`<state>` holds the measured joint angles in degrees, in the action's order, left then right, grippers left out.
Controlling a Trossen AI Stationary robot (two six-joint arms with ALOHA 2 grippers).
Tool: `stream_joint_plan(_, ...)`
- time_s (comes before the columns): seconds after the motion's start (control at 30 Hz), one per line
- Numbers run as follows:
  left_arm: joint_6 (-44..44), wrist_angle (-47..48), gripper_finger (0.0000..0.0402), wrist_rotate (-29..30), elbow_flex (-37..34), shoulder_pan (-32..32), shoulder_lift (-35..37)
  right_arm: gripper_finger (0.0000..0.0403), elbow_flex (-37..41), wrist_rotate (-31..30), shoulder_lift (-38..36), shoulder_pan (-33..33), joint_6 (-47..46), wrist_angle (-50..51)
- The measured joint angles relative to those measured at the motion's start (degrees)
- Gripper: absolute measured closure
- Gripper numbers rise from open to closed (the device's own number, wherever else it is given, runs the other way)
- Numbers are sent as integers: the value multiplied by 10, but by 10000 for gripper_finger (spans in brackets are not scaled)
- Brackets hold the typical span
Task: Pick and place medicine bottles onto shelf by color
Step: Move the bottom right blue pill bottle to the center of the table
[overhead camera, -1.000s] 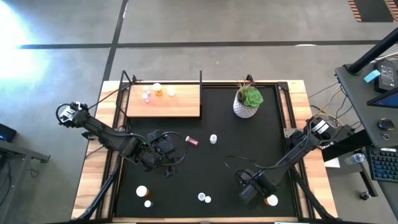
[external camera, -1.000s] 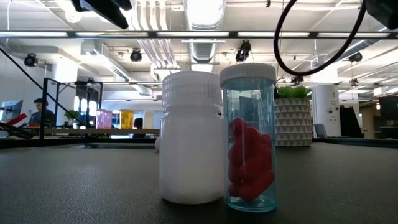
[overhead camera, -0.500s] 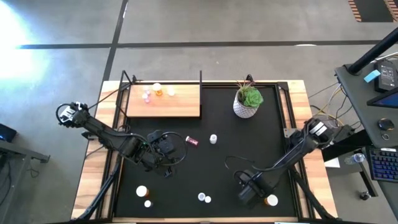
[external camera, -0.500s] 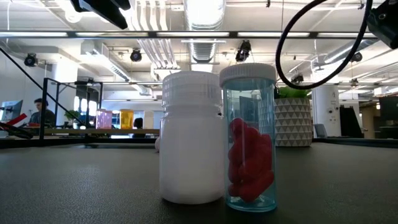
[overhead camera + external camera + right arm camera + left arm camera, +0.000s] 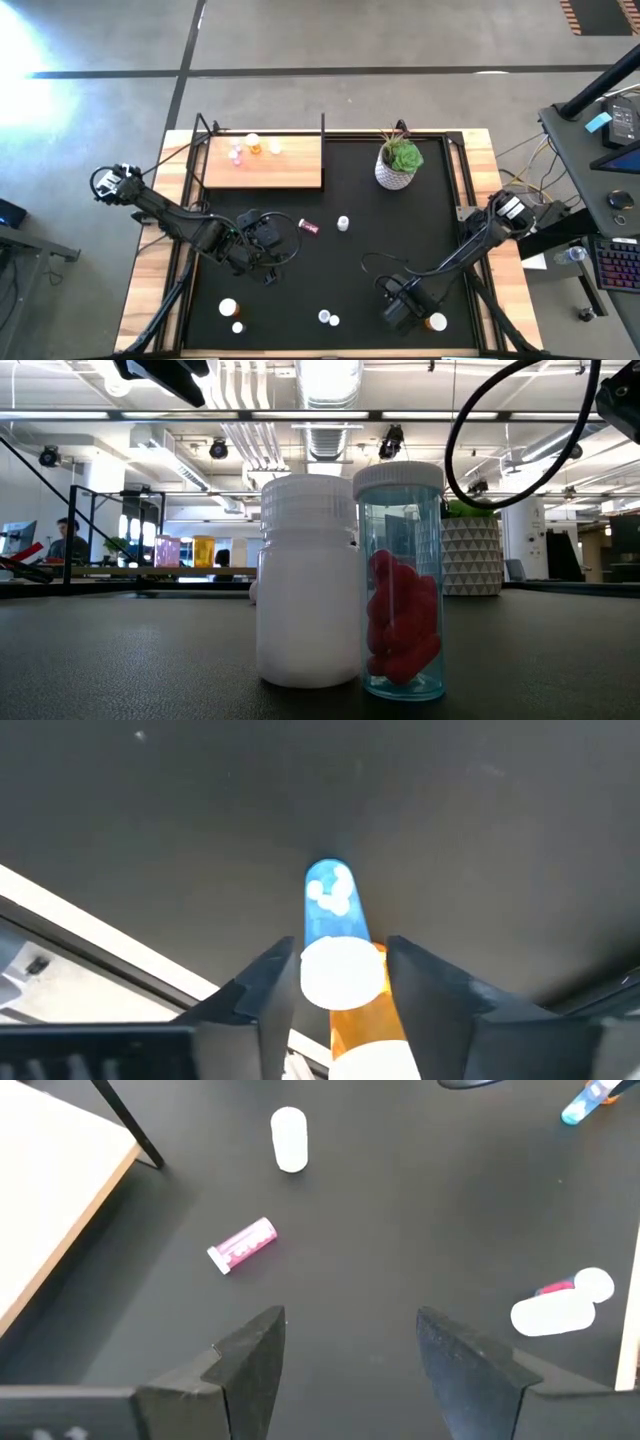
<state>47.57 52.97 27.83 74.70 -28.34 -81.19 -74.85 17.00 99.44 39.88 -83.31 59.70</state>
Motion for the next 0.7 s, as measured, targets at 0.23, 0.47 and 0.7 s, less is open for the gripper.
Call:
stream_joint_plan(0.23, -4, 1, 191, -1, 0, 0, 0, 297, -8, 1, 0, -2, 0, -1)
stream_joint_plan(0.47, -15, 12, 191, -2, 1, 0, 16, 289, -41, -6, 0, -45, 52, 0)
stream_joint_plan(0.7, -17, 21, 191, -2, 2, 0, 51, 290, -74, -27, 0, -158, 163, 0)
